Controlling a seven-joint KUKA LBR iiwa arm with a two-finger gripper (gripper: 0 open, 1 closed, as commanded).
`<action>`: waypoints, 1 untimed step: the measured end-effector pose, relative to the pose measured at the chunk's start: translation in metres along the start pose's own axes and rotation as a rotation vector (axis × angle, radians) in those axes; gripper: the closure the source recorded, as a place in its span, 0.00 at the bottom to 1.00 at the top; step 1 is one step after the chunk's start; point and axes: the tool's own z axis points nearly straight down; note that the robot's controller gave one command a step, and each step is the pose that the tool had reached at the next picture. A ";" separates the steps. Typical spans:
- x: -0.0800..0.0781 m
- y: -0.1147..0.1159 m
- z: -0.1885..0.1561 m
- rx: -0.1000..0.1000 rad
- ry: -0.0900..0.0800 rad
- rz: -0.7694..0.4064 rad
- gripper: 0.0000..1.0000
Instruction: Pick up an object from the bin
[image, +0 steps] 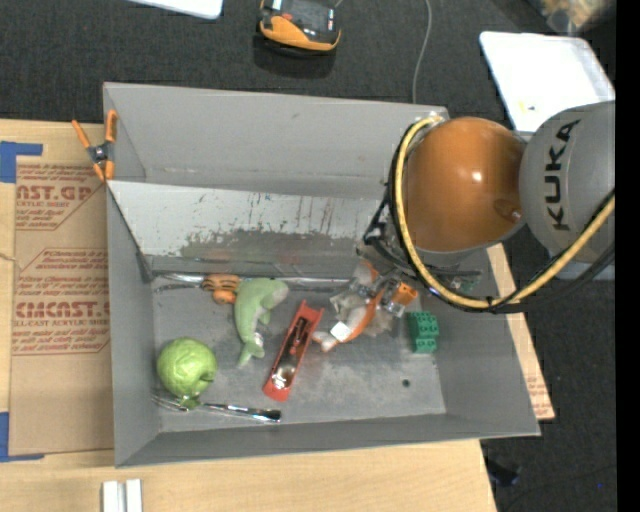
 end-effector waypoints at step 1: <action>0.000 0.001 -0.008 -0.002 0.001 0.001 1.00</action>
Offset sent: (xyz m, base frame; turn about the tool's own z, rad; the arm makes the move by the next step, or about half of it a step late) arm -0.0007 0.0004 0.0070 0.0007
